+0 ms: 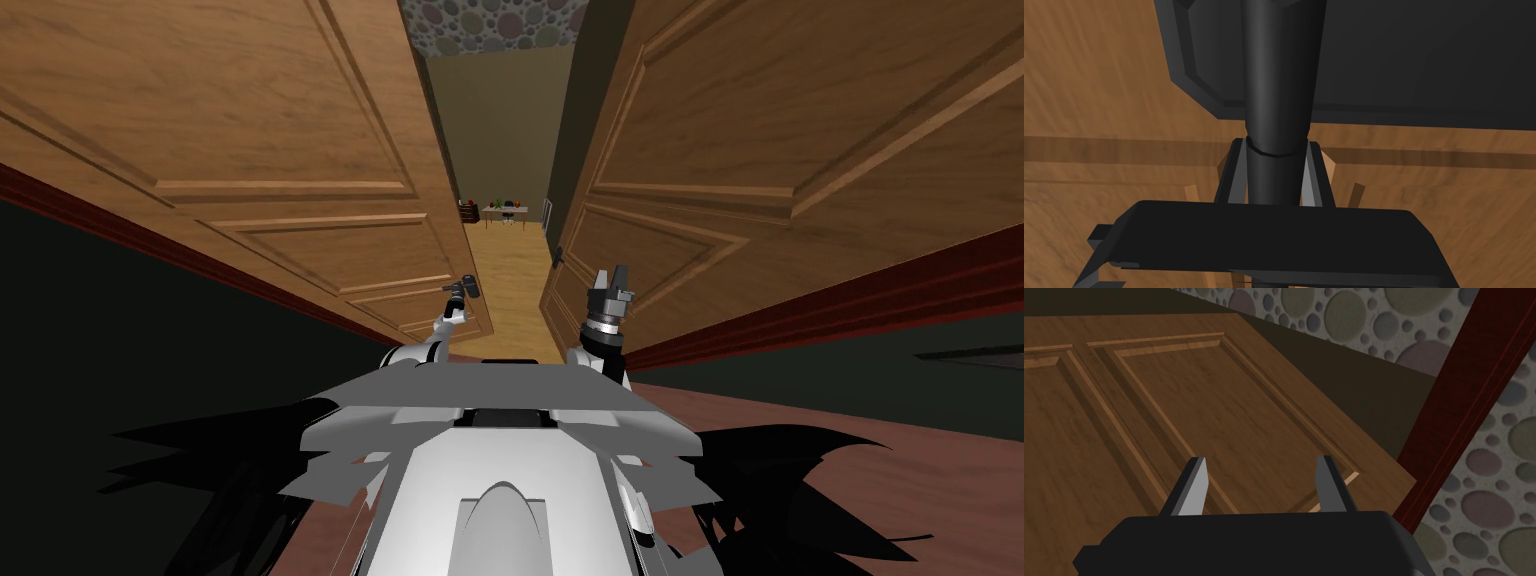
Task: Push the door open
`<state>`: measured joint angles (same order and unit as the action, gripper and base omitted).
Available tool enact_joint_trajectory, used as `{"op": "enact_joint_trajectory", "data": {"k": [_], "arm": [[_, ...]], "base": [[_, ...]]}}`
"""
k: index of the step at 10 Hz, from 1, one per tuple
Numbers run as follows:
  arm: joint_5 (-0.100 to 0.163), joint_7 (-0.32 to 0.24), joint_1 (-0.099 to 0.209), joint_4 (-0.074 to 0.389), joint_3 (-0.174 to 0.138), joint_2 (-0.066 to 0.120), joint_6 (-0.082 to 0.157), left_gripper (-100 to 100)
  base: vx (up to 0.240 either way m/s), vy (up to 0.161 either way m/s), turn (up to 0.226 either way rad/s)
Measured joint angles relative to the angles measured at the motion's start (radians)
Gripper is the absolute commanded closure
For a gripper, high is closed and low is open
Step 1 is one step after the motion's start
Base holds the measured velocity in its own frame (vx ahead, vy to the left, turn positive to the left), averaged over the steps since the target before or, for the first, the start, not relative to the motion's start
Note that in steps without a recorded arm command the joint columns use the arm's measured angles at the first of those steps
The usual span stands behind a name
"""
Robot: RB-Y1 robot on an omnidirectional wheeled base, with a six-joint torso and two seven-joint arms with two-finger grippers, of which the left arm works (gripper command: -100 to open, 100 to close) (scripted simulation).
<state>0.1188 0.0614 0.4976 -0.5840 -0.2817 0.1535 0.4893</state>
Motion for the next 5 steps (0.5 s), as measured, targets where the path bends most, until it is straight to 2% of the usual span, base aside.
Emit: {"op": "enact_joint_trajectory", "data": {"k": [1,2,4,5], "arm": [[0.003,0.002,-0.005,0.003,-0.007,0.002,-0.002,100],[0.005,0.008,-0.029,-0.031,-0.016,0.000,-0.017,100],[0.014,0.015,-0.015,0.005,-0.040,0.016,-0.004,100],[0.018,0.023,-0.030,-0.030,-0.052,0.013,-0.018,100]], "base": [[0.181,-0.145,0.087],[0.188,-0.151,0.121],[0.179,-0.083,0.074],[0.163,-0.082,0.050]]}}
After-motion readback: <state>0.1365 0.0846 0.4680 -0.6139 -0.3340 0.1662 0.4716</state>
